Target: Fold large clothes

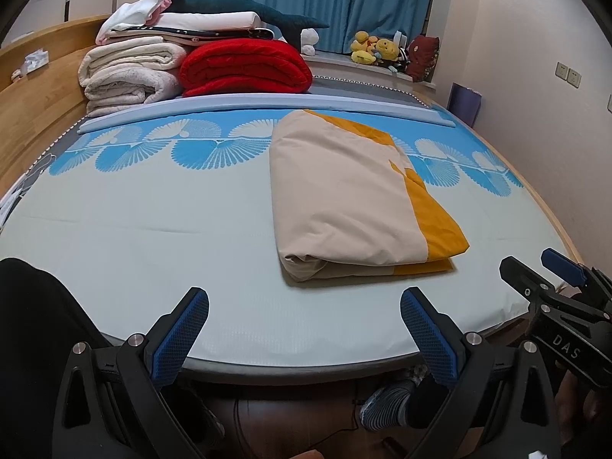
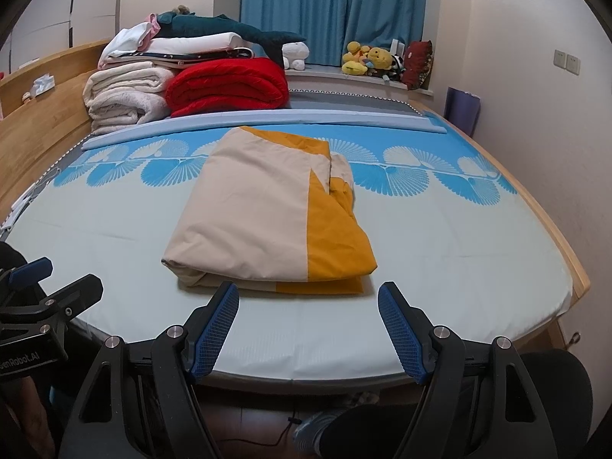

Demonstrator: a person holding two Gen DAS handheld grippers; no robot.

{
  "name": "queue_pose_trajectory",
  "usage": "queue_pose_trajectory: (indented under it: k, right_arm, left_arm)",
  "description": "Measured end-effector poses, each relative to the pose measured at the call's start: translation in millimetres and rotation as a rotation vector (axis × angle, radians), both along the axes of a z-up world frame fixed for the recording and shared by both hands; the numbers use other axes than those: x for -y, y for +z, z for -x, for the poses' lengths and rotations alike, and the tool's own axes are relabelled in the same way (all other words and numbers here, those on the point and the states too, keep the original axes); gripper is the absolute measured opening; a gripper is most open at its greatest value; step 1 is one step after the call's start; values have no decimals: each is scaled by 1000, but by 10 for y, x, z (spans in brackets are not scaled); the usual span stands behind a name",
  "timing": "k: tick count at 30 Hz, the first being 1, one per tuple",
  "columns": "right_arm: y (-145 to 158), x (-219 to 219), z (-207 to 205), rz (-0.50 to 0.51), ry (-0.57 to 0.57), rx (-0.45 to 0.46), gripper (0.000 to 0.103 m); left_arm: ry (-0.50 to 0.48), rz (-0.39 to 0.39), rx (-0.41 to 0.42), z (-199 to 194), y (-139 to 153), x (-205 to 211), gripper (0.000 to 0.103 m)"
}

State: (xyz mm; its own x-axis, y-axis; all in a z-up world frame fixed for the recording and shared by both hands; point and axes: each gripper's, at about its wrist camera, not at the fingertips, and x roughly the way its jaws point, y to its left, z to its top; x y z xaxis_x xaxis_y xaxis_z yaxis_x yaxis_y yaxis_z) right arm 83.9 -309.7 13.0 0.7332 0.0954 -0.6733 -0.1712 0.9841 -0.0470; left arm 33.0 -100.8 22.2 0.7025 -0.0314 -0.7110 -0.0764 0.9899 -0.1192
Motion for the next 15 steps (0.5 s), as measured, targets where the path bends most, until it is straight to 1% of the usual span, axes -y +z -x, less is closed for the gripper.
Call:
queue_pose_trajectory:
  k: [15]
  right_arm:
    - [-7, 10, 2, 0, 1, -1, 76]
  left_arm:
    - [-2, 0, -1, -10, -5, 16, 100]
